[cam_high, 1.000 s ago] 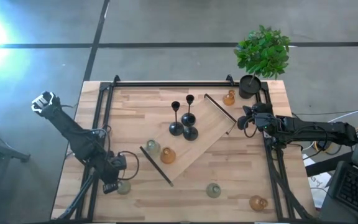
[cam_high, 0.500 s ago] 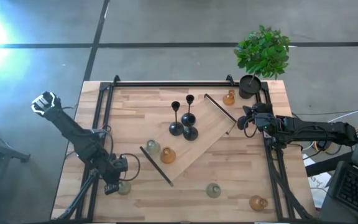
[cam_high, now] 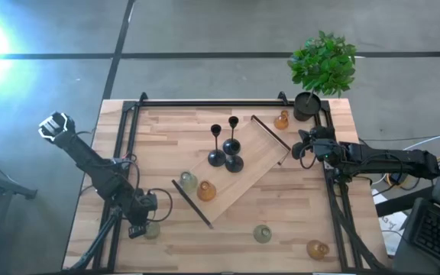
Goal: Pick & Place candle stick holders
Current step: Put the left green candle holder on the shelf
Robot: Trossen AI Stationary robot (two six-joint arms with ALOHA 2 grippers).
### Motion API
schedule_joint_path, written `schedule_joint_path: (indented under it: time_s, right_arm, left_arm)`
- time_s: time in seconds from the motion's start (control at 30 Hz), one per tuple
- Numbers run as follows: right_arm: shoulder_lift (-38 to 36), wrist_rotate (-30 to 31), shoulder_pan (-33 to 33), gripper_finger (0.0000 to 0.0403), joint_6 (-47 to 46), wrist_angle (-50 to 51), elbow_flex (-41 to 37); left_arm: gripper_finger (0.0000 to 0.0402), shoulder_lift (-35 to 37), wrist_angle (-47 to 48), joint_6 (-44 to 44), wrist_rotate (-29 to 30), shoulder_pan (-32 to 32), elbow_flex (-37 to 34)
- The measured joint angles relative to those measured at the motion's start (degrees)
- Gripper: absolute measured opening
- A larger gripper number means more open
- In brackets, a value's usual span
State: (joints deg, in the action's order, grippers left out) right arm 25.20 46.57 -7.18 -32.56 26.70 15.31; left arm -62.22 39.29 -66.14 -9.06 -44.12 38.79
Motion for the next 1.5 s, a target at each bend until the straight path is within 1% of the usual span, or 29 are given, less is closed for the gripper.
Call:
schedule_joint_path:
  time_s: [0.13,0.2,0.3,0.43,0.6,0.7,0.77,0.83,0.9,1.0,1.1,1.17,1.3,1.37,1.5]
  right_arm:
    - [0.0,0.0,0.0,0.0008,0.0,0.0,0.0]
    - [0.0,0.0,0.0,0.0008,0.0,0.0,0.0]
    - [0.0,0.0,0.0,0.0008,1.1,0.0,1.2]
    - [0.0,0.0,0.0,0.0008,9.6,0.0,5.1]
    - [0.0,0.0,0.0,0.0008,19.4,-0.1,12.7]
    - [0.0,-0.1,0.0,0.0008,25.3,0.0,17.6]
    - [0.0,-0.8,0.0,0.0008,28.0,0.1,20.6]
    - [0.0,-4.4,0.1,0.0008,29.0,0.7,23.9]
    - [0.4,-10.1,0.1,0.0008,28.9,2.0,27.3]
    - [1.9,-18.5,0.1,0.0008,25.4,3.9,32.1]
    - [5.1,-23.7,0.7,0.0008,20.8,5.9,37.1]
    - [7.9,-26.4,1.5,0.0008,19.7,6.6,40.3]
    - [15.0,-30.9,4.9,0.0008,19.7,6.8,47.7]
    - [19.3,-31.6,7.7,0.0008,20.3,8.0,51.7]
    - [28.0,-31.6,14.7,0.0008,20.9,11.1,59.2]
  left_arm:
    - [0.0027,0.5,2.9,-0.4,0.1,0.0,2.9]
    - [0.0027,0.9,5.3,-0.5,0.3,0.0,5.9]
    - [0.0027,1.2,11.2,-0.7,2.4,0.0,11.0]
    - [0.0027,1.8,19.0,-1.0,8.2,0.0,19.7]
    - [0.0027,2.1,27.7,-1.4,15.9,0.0,29.2]
    - [0.0027,2.1,32.0,-1.7,18.9,0.0,33.6]
    - [0.0027,2.1,34.1,-2.0,19.4,0.0,36.4]
    - [0.0027,2.0,37.0,-2.9,19.7,0.0,38.7]
    - [0.0027,1.7,38.1,-3.2,19.7,0.0,41.0]
    - [0.0027,1.3,37.9,-3.2,19.7,0.0,43.6]
    - [0.0027,0.5,36.8,-2.9,19.7,0.1,46.5]
    - [0.0027,-0.6,34.6,-2.1,19.9,0.2,48.9]
    - [0.0027,-4.0,31.9,2.2,23.2,0.2,54.7]
    - [0.0027,-6.4,31.6,5.1,24.6,0.7,58.0]
    - [0.0027,-11.3,31.8,12.0,24.7,3.8,63.1]
